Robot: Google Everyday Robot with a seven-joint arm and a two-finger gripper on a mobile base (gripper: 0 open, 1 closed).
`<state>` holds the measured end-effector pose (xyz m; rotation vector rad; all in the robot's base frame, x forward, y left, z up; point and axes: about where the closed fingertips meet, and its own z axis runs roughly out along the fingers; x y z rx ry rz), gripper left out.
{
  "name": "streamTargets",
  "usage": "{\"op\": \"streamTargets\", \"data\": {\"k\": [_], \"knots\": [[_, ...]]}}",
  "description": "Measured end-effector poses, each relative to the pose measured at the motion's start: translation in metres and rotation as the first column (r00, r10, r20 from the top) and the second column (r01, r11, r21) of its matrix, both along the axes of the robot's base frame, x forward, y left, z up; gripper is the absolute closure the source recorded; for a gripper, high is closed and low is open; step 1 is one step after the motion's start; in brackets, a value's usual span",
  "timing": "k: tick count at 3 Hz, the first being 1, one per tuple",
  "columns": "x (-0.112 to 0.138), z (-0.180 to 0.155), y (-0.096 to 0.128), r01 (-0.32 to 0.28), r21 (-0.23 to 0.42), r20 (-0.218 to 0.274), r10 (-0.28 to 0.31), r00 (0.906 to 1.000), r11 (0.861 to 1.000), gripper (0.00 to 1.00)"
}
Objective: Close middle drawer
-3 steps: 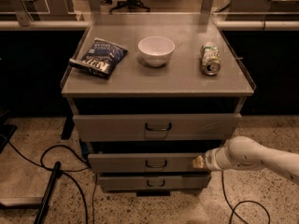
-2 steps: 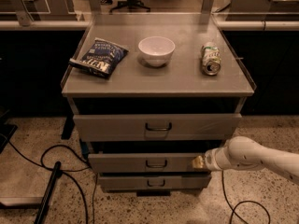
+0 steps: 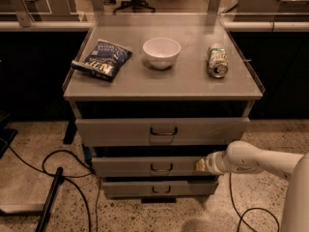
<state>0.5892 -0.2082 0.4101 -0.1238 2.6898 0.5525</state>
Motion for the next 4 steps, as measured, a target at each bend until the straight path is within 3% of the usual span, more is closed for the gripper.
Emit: {"op": "streamTargets", "data": {"k": [2, 3, 4], "knots": [[0.008, 0.001, 0.000, 0.015, -0.010, 0.022, -0.015, 0.9996, 1.000, 1.00], [-0.030, 0.010, -0.022, 0.048, 0.007, -0.069, -0.048, 0.9965, 0.999, 1.00], [-0.084, 0.027, -0.049, 0.087, -0.006, -0.176, -0.087, 0.9806, 0.996, 1.00]]}}
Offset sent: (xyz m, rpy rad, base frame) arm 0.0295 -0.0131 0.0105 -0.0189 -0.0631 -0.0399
